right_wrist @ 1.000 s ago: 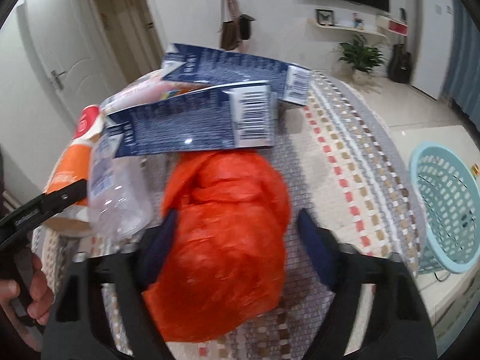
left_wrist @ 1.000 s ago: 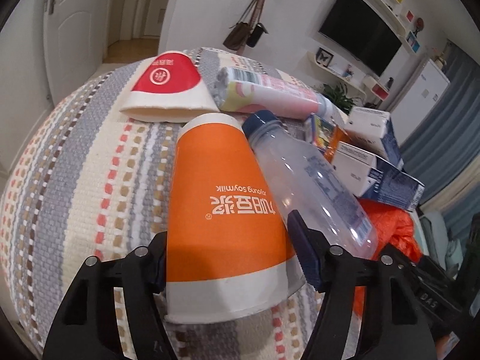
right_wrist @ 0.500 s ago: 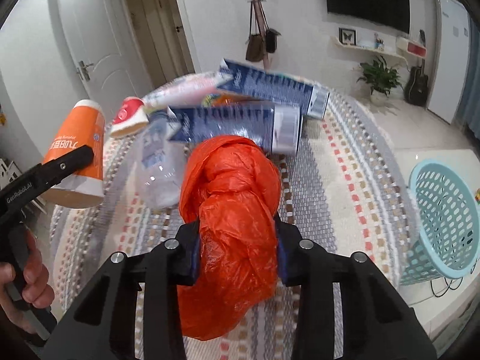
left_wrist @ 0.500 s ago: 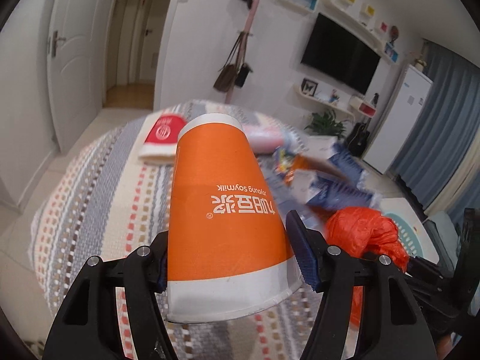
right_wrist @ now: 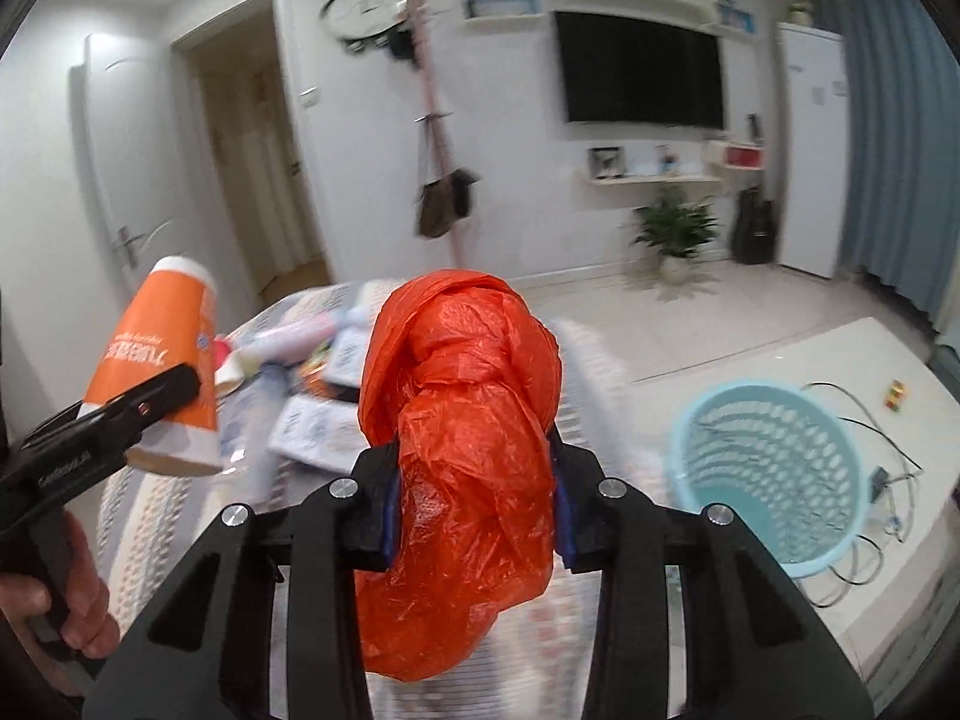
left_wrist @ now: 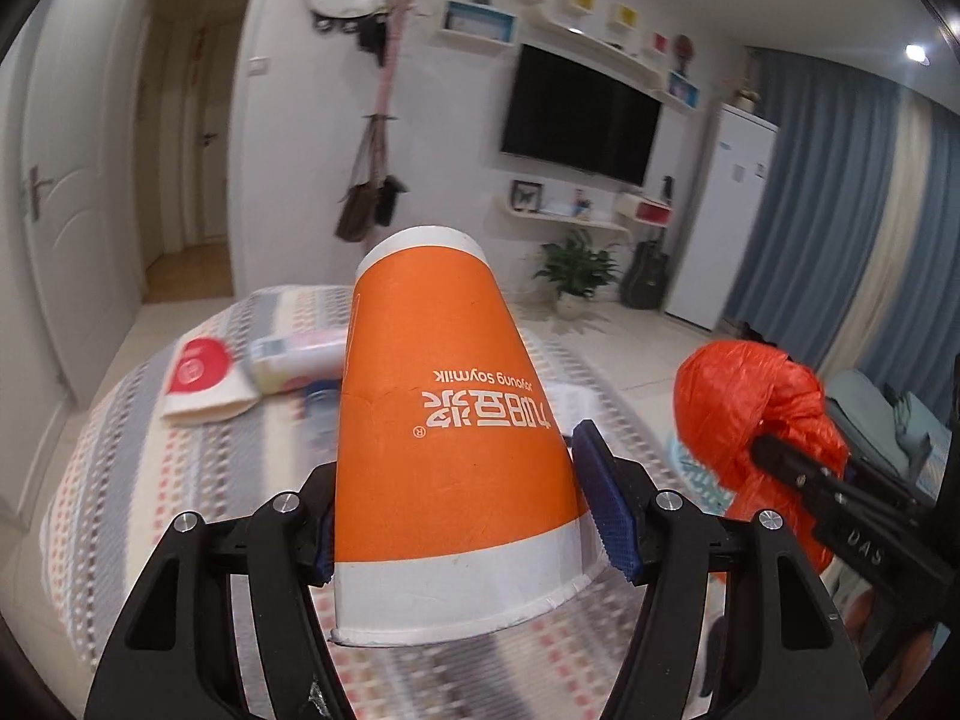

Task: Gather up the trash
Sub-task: 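Carry cup and bag to the blue basket and open both tools to drop them, then grasp the plastic water bottle with the left tool while the right tool grasps a white milk carton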

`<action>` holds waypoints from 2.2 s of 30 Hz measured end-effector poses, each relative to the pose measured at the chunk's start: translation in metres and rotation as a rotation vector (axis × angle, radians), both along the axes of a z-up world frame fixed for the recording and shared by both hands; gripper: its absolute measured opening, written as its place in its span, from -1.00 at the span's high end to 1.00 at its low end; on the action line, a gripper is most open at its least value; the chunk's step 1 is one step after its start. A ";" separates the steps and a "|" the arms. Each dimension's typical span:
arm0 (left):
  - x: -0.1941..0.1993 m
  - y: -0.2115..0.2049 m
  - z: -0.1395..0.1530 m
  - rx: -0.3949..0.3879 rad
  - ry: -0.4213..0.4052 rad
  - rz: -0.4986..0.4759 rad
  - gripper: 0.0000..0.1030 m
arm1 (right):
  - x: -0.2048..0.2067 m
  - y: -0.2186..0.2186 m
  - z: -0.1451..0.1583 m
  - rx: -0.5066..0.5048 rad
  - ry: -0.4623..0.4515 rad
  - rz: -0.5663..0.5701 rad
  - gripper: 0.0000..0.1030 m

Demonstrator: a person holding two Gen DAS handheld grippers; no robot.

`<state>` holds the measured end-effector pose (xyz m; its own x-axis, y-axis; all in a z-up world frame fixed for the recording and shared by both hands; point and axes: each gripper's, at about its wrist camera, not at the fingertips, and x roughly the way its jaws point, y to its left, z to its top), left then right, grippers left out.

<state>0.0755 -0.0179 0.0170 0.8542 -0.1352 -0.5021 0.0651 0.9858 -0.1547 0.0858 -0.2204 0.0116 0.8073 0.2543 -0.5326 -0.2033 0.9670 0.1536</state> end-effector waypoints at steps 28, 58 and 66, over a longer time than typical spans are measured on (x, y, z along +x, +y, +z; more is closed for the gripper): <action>0.133 -0.251 -0.084 0.148 0.216 -0.458 -0.25 | 0.075 -0.230 -0.116 -0.057 0.245 -0.611 0.24; 0.119 -0.206 -0.065 -0.034 0.205 -0.450 -0.49 | 0.073 -0.203 -0.085 -0.092 0.189 -0.548 -0.23; 0.084 -0.132 -0.027 -0.058 0.099 -0.304 -0.49 | 0.061 -0.132 -0.037 -0.092 0.054 -0.409 -0.36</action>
<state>0.1600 -0.1496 -0.0097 0.7175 -0.4077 -0.5648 0.3373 0.9128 -0.2304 0.1469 -0.3522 -0.0253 0.8020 -0.1316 -0.5827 0.2059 0.9765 0.0628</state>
